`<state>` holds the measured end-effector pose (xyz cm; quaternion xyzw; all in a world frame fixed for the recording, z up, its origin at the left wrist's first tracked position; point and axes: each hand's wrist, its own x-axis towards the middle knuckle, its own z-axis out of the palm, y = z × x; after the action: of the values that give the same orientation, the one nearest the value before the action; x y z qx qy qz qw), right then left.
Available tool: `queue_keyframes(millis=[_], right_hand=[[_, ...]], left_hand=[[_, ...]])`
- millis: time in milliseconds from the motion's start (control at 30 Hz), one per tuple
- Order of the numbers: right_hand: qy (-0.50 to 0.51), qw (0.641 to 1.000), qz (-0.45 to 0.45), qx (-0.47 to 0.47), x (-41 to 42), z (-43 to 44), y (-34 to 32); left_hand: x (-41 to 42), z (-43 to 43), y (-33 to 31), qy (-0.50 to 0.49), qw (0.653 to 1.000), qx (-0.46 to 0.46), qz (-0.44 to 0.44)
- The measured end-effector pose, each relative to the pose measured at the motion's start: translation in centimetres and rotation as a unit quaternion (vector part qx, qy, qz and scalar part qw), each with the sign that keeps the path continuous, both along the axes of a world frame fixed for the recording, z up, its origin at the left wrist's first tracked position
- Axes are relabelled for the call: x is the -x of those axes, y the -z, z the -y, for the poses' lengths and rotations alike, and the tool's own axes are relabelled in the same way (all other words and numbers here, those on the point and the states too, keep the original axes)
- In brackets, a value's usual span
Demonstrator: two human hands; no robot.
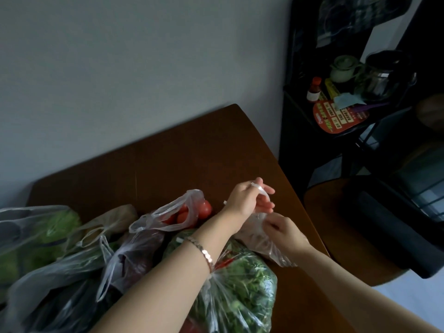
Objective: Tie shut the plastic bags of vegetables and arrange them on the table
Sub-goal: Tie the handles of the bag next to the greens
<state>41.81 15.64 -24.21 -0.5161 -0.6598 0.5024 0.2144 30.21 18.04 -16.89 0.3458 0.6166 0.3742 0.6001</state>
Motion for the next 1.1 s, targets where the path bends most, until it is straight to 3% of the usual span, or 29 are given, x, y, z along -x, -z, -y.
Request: queue_keyframes(millis=[100,200,300,367,600,767,867,967,1100], right_hand=[[0.008,0.999,-0.04,0.03,-0.2,0.1,0.4],[0.09,0.979,-0.129,0.125,0.1,0.1,0.5],[0.147,0.957,-0.171,0.179,0.1,-0.1,0.4],[0.178,0.947,-0.177,0.199,-0.1,-0.2,0.5],[0.265,0.918,-0.2,0.218,-0.2,-0.3,0.8],[0.296,0.935,-0.116,0.159,0.2,-1.1,1.3],[0.257,0.958,-0.072,0.108,0.3,-1.1,1.0],[0.175,0.983,-0.044,0.025,0.1,0.1,0.9],[0.079,0.988,0.06,-0.12,-0.8,0.9,1.6]], left_hand=[[-0.1,-0.6,0.9,-0.005,0.999,0.033,0.024],[0.2,-0.1,2.7,0.085,0.992,0.031,-0.094],[0.5,1.0,4.4,0.224,0.919,-0.005,-0.323],[0.7,1.8,5.6,0.268,0.866,-0.03,-0.42],[0.7,2.8,7.2,0.167,0.917,-0.079,-0.353],[0.2,3.0,7.4,0.096,0.951,-0.019,-0.294],[0.0,2.8,7.4,0.059,0.968,0.066,-0.237],[0.2,2.2,7.4,0.066,0.96,0.139,-0.233],[0.4,2.1,7.3,0.101,0.955,0.138,-0.243]])
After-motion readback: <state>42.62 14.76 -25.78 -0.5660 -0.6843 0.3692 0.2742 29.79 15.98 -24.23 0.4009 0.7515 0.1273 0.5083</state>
